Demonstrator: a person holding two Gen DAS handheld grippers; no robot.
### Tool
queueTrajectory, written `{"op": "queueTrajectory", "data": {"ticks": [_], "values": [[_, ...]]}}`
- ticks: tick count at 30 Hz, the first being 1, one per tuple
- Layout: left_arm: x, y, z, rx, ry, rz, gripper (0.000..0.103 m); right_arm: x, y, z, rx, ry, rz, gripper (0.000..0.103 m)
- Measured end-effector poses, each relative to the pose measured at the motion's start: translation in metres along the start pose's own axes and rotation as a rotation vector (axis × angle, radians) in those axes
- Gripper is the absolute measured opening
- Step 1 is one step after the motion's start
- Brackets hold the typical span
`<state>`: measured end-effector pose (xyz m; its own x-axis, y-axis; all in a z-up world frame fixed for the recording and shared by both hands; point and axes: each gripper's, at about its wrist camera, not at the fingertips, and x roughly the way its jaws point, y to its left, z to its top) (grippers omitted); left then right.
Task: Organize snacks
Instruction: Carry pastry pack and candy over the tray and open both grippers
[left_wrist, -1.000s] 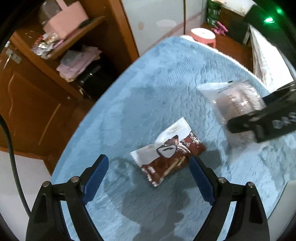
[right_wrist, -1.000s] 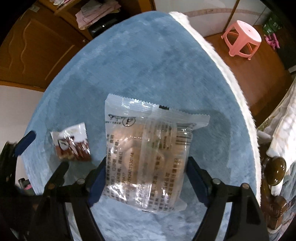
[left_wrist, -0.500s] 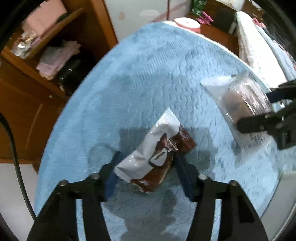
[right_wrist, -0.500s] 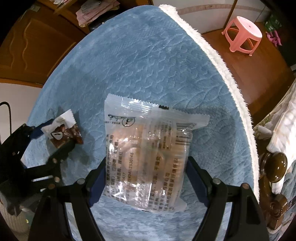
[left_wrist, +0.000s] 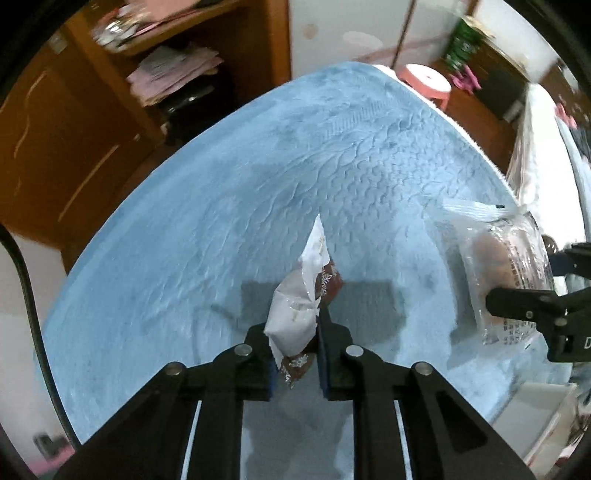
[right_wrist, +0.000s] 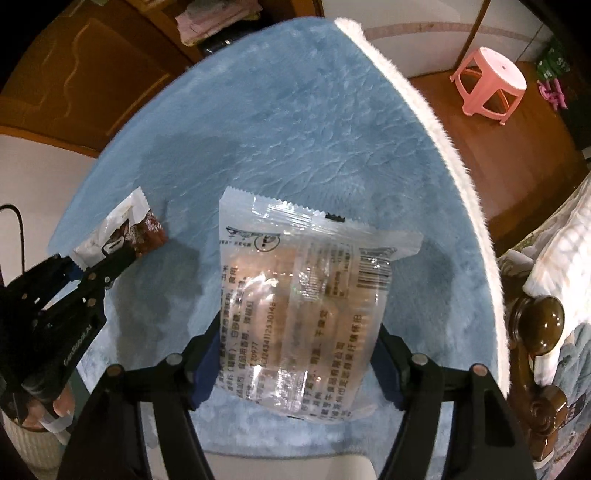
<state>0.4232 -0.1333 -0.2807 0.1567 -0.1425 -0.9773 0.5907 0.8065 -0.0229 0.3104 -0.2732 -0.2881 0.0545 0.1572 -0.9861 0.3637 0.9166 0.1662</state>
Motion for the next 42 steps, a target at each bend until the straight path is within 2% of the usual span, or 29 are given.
{"op": "queueTrajectory", "data": {"ticks": [3, 10, 15, 21, 25, 31, 36, 42], "values": [[-0.029, 0.000, -0.013, -0.049, -0.026, -0.021, 0.013, -0.025, 0.002, -0.016, -0.008, -0.036, 0.025, 0.071], [-0.134, -0.021, -0.058, -0.139, -0.142, -0.030, 0.013, -0.094, 0.009, -0.061, -0.065, -0.128, 0.086, 0.071], [-0.213, -0.044, -0.109, -0.231, -0.232, -0.011, 0.013, -0.146, 0.016, -0.107, -0.179, -0.208, 0.126, 0.071], [-0.275, -0.084, -0.173, -0.332, -0.303, 0.016, 0.013, -0.181, 0.007, -0.167, -0.301, -0.259, 0.162, 0.071], [-0.294, -0.110, -0.210, -0.355, -0.325, 0.058, 0.013, -0.197, -0.007, -0.196, -0.332, -0.297, 0.176, 0.071], [-0.306, -0.141, -0.256, -0.400, -0.369, 0.079, 0.013, -0.216, -0.012, -0.233, -0.373, -0.336, 0.184, 0.072], [-0.311, -0.162, -0.281, -0.422, -0.403, 0.101, 0.013, -0.220, -0.012, -0.257, -0.408, -0.390, 0.153, 0.072], [-0.300, -0.161, -0.300, -0.482, -0.404, 0.110, 0.013, -0.205, -0.011, -0.273, -0.443, -0.394, 0.116, 0.072]]}}
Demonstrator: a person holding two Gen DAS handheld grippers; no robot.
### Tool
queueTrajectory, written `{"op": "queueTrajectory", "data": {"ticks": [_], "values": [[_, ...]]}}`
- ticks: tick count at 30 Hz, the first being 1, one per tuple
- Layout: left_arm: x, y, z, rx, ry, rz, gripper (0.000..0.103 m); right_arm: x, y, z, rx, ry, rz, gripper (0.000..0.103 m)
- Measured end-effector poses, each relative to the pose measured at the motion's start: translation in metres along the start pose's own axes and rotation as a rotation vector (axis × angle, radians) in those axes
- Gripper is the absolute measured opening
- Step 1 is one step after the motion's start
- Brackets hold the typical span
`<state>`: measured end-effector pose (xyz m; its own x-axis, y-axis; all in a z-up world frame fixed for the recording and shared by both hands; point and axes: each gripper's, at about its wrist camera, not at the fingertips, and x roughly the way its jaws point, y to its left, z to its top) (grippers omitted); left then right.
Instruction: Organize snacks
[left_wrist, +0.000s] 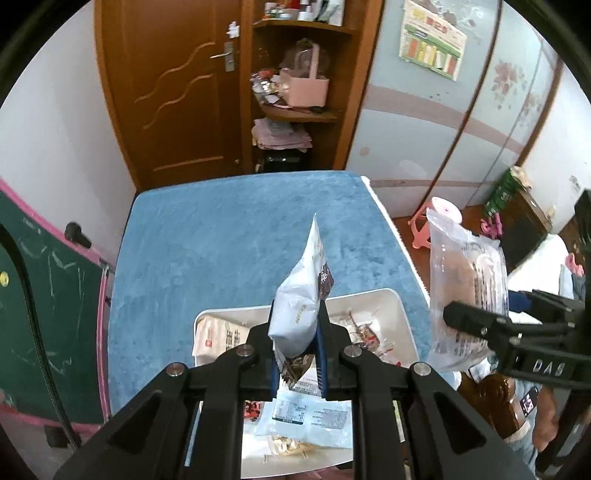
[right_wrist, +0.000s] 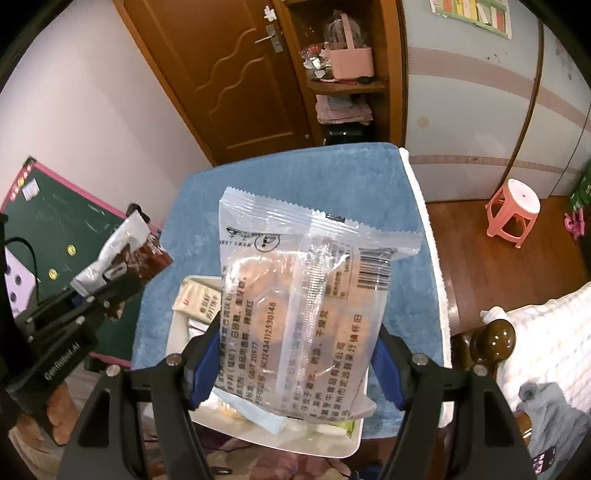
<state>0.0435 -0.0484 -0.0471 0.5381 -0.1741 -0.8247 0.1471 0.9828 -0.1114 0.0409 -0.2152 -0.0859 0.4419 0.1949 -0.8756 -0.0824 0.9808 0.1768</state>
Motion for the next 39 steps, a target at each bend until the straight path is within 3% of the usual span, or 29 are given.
{"op": "queueTrajectory", "data": {"ticks": [11, 19, 20, 22, 23, 24, 26, 30, 39], "values": [[0.054, 0.025, -0.037, -0.057, 0.149, 0.034, 0.013, 0.041, 0.020, -0.026, -0.077, 0.100, -0.042, 0.073], [0.059, 0.019, -0.040, -0.033, 0.161, 0.042, 0.014, 0.060, 0.029, -0.027, -0.084, 0.167, -0.025, 0.081], [0.059, 0.018, -0.040, -0.032, 0.160, 0.047, 0.018, 0.061, 0.027, -0.028, -0.071, 0.171, -0.014, 0.082], [0.058, 0.018, -0.041, -0.033, 0.158, 0.042, 0.046, 0.065, 0.022, -0.029, -0.031, 0.190, 0.007, 0.083], [0.056, 0.019, -0.041, -0.038, 0.152, 0.039, 0.075, 0.066, 0.020, -0.029, -0.020, 0.198, 0.010, 0.083], [0.054, 0.020, -0.041, -0.043, 0.142, 0.049, 0.082, 0.067, 0.020, -0.030, -0.018, 0.202, 0.006, 0.083], [0.050, 0.024, -0.040, -0.055, 0.114, 0.050, 0.086, 0.061, 0.021, -0.033, -0.027, 0.178, 0.005, 0.084], [0.051, 0.030, -0.039, -0.085, 0.144, 0.020, 0.088, 0.050, 0.028, -0.036, -0.044, 0.141, 0.020, 0.088], [0.035, 0.021, -0.040, -0.033, 0.102, 0.063, 0.088, 0.026, 0.039, -0.038, -0.069, 0.035, -0.035, 0.088]]}}
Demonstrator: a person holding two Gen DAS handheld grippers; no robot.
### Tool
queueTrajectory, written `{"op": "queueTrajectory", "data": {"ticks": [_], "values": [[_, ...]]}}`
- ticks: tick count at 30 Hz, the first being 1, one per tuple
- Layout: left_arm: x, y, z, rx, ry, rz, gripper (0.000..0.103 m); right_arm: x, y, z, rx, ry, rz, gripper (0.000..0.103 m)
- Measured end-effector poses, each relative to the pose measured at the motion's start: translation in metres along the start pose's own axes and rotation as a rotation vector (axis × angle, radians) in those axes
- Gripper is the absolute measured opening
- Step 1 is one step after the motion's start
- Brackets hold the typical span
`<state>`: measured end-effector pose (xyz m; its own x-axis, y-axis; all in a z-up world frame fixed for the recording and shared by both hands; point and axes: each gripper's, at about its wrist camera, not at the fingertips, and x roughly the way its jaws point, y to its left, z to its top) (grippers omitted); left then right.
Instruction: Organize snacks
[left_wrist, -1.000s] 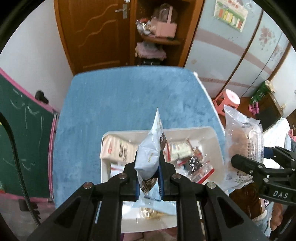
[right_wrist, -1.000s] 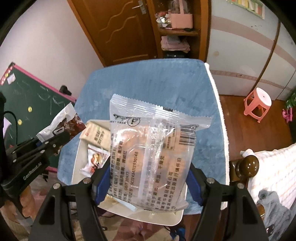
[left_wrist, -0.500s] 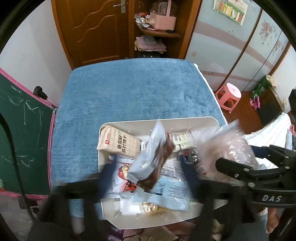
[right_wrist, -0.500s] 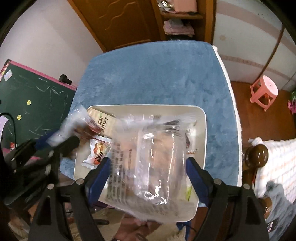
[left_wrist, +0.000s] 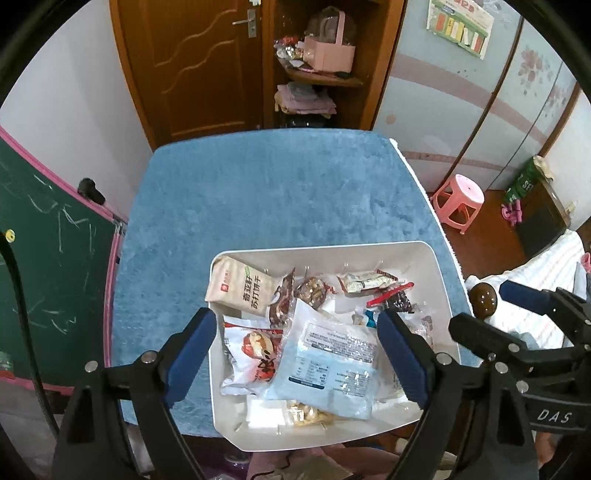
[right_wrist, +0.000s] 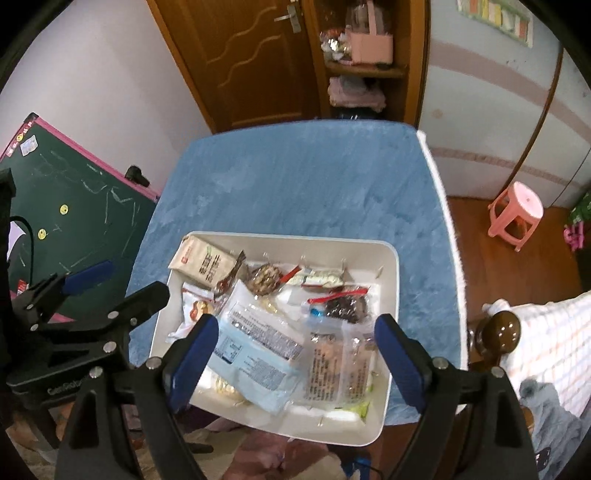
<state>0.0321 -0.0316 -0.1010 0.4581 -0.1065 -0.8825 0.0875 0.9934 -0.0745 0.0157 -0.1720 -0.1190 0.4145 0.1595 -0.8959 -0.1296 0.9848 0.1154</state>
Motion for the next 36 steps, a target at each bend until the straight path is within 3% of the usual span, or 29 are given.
{"op": "queueTrajectory", "data": {"ticks": [8, 24, 36], "values": [[-0.019, 0.001, 0.002, 0.011, -0.036, 0.022, 0.088, -0.020, 0.000, 0.002, 0.015, -0.102, -0.050, 0.088], [-0.068, 0.009, 0.014, -0.026, -0.116, 0.008, 0.088, -0.073, 0.020, 0.013, 0.039, -0.237, 0.002, 0.088], [-0.088, 0.022, 0.017, -0.080, -0.167, 0.050, 0.089, -0.089, 0.041, 0.018, -0.002, -0.296, -0.027, 0.088]]}}
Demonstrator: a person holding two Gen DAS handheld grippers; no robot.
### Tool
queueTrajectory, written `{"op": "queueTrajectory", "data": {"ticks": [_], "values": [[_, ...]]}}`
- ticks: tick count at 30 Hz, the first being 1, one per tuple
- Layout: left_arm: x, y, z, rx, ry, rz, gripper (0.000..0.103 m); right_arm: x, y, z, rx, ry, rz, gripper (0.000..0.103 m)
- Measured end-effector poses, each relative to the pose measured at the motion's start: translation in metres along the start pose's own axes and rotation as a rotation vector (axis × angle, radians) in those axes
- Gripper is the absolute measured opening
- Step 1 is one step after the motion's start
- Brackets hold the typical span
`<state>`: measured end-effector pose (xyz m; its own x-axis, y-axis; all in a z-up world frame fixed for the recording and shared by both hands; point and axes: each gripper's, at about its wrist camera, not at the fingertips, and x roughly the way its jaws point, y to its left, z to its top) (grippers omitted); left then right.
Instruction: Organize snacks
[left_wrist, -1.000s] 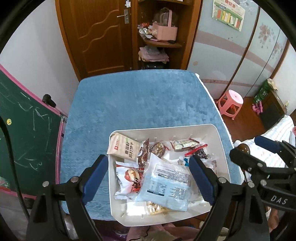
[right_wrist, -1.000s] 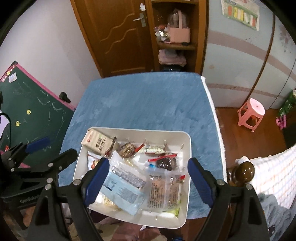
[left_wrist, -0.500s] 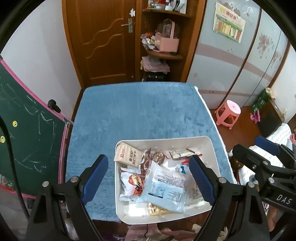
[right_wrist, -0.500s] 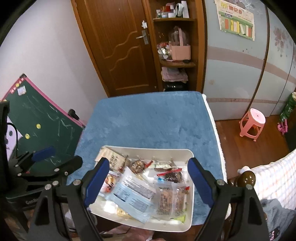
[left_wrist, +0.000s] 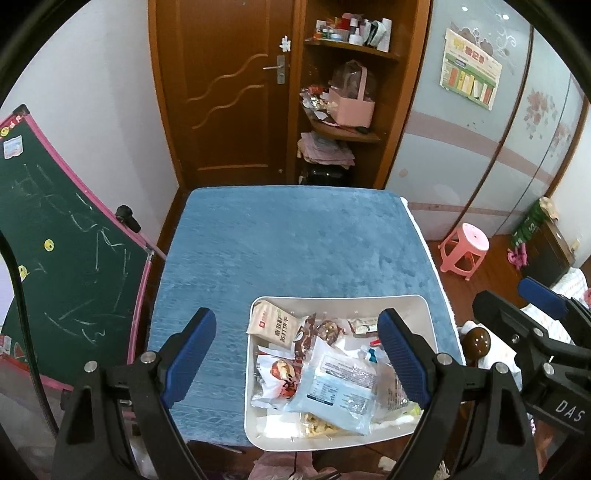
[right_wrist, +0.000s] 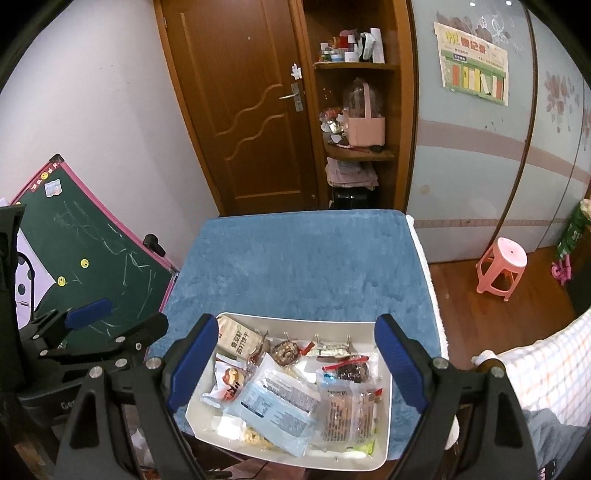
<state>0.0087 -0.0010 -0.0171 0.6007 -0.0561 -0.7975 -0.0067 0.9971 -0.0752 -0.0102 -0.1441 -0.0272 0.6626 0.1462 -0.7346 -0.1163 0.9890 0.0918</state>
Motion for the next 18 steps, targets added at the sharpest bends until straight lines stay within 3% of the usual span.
{"op": "queueTrajectory", "data": {"ticks": [18], "values": [[-0.0007, -0.0096, 0.0065, 0.016, -0.032, 0.045, 0.089, -0.0022, 0.0021, 0.0048, -0.015, -0.035, -0.021, 0.088]]}}
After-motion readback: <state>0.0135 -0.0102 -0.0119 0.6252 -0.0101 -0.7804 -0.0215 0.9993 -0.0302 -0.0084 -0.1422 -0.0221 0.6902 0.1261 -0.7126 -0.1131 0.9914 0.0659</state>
